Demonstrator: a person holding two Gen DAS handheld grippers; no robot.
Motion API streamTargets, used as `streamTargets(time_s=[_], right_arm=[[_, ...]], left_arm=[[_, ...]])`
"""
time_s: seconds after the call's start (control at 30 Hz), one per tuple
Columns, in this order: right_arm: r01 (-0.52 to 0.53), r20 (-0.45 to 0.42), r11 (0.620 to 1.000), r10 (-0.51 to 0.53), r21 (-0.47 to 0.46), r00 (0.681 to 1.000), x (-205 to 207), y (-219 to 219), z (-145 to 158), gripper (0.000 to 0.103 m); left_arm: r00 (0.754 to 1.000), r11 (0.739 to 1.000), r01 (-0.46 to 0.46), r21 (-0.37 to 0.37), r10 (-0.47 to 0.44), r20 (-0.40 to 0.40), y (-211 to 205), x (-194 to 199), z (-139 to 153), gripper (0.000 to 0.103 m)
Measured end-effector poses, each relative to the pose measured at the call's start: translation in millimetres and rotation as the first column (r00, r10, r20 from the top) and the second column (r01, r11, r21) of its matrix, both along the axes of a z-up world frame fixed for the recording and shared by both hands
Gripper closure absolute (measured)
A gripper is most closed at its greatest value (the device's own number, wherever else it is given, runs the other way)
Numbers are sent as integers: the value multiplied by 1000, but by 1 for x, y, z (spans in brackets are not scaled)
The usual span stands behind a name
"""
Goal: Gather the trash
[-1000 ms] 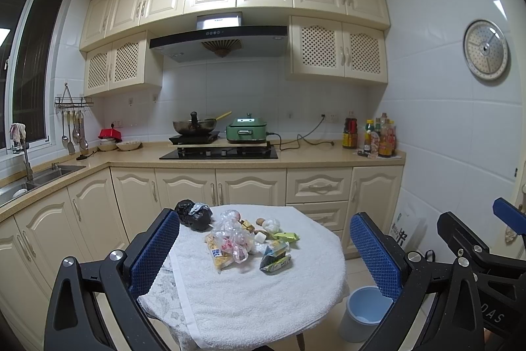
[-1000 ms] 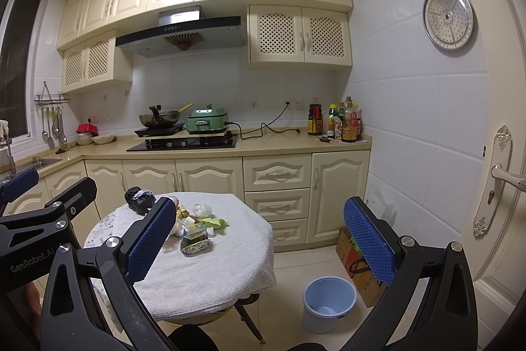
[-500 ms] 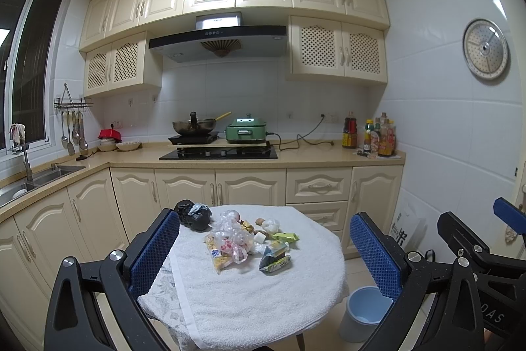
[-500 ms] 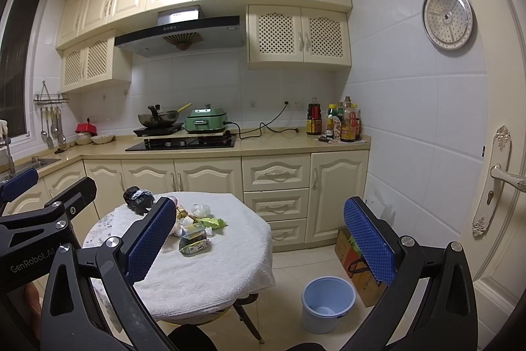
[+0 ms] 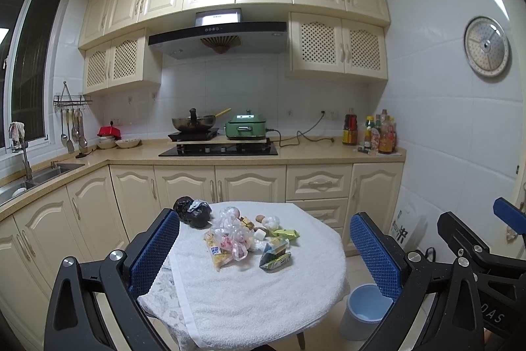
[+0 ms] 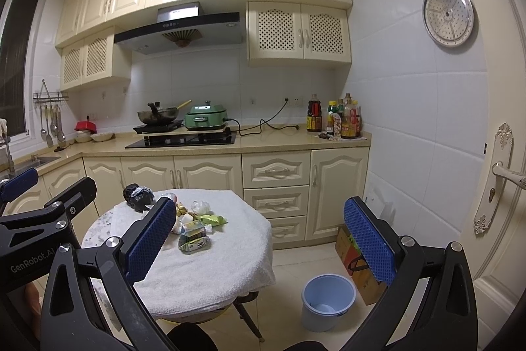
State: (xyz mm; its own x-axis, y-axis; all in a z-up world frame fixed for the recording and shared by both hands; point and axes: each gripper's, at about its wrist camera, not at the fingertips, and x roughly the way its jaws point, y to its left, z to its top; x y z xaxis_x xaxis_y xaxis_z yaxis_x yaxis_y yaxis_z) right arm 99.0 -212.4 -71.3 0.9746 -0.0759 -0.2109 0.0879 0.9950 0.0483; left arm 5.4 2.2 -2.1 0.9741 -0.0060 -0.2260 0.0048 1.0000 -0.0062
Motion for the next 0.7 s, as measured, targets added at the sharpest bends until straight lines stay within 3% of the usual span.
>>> streamTargets(time_s=[0.47, 0.7], right_arm=[[-3, -42, 1000, 3, 4, 999, 20, 0, -13, 0], [-33, -155, 999, 32, -2, 987, 81, 1, -53, 0]], left_arm=[[999, 1000, 15, -11, -16, -38, 4, 25, -11, 1], [984, 998, -57, -34, 50, -174, 45, 90, -45, 1]])
